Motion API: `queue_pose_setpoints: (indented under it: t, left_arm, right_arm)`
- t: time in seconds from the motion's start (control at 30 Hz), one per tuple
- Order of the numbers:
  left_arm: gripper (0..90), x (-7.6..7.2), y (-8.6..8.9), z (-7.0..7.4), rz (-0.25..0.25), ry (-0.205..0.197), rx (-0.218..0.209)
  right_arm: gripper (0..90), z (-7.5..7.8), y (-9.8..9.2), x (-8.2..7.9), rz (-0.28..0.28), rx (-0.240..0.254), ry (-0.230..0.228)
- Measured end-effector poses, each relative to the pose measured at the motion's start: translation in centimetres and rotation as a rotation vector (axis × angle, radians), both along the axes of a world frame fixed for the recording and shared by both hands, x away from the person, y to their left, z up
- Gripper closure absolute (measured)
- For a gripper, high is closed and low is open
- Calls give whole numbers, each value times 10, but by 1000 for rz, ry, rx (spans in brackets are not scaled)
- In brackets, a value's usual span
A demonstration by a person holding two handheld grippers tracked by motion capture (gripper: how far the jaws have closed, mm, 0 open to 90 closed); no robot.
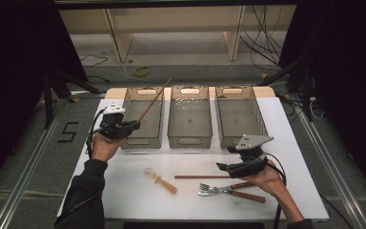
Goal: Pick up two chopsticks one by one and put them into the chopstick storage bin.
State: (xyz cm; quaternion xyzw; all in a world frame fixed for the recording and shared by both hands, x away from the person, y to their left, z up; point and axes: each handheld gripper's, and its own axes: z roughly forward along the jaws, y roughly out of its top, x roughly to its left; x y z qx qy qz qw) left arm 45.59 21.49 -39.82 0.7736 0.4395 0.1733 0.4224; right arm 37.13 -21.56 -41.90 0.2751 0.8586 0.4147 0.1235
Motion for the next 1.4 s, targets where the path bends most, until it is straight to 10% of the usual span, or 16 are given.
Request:
queue_pose_setpoints:
  t: [1.0,1.4]
  left_arm:
    - [815,35,19,-27,148,116,35]
    - [386,27,12,-11,109,106,-56]
  right_arm:
    - [277,-1,-1,-4,21,-2,10]
    - [277,2,-1,-4,26,-17,5]
